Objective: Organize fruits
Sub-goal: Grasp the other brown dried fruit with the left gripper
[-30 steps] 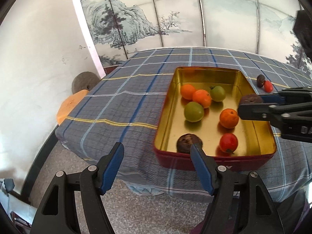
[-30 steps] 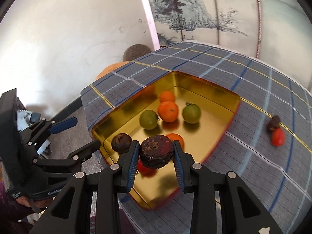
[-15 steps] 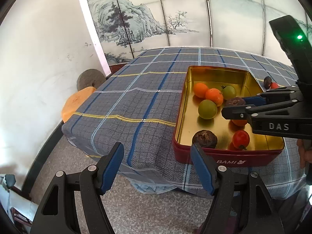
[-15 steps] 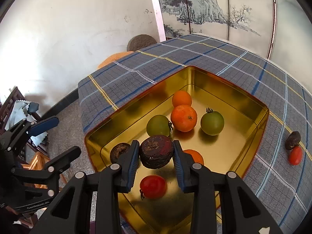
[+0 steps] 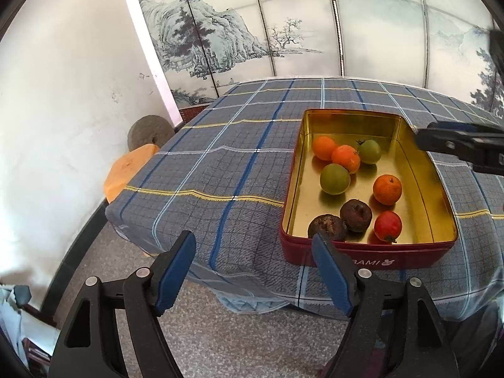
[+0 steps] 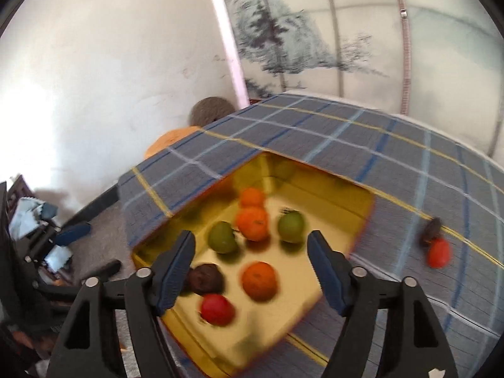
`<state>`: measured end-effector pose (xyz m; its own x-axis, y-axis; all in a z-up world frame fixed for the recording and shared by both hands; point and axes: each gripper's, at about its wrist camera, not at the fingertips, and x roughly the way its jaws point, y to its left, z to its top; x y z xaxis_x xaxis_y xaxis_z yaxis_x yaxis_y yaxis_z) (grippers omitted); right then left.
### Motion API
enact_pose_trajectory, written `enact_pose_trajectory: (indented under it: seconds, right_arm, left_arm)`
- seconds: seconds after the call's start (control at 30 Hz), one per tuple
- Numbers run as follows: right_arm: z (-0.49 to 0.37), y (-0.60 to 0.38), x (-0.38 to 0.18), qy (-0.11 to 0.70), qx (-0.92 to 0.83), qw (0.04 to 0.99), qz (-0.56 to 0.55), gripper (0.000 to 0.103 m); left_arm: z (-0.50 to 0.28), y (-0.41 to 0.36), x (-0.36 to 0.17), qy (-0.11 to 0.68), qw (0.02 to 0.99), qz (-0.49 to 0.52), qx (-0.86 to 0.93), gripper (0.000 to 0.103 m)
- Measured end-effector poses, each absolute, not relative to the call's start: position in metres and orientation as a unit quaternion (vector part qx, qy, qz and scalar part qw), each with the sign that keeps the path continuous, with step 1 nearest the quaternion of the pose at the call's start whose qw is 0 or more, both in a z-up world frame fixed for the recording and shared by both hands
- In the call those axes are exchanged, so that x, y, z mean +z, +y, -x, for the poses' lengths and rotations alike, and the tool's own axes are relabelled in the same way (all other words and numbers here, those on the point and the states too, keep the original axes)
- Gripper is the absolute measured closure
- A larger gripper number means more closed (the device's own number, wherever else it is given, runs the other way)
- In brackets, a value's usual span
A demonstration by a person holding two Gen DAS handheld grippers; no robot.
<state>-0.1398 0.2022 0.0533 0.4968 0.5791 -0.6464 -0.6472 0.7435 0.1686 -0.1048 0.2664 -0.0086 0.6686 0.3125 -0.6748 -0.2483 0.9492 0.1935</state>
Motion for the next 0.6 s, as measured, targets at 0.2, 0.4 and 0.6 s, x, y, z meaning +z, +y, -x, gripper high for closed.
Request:
enact_pose_trajectory:
  seconds: [0.2, 0.4, 0.6]
  right_arm:
    - [0.126, 0.134, 0.032, 0.374, 0.278, 0.884, 0.046, 0.027]
    - [0.111, 0.046, 0.006, 0.408, 0.17, 0.896, 0.045, 0.026]
    - [0.1, -0.036, -0.009, 0.432, 0.075, 0.898, 0.035, 0.024]
  left_arm:
    - [0.103, 0.259, -0.005, 0.376, 0.913, -0.058, 0.149, 0.025]
    - [0.094, 0.242, 0.004, 0.376, 0.914, -0.079, 0.129, 0.024]
    - [0.073, 0.209, 0.018, 0.379, 0.918, -0.1, 0.064, 0.024]
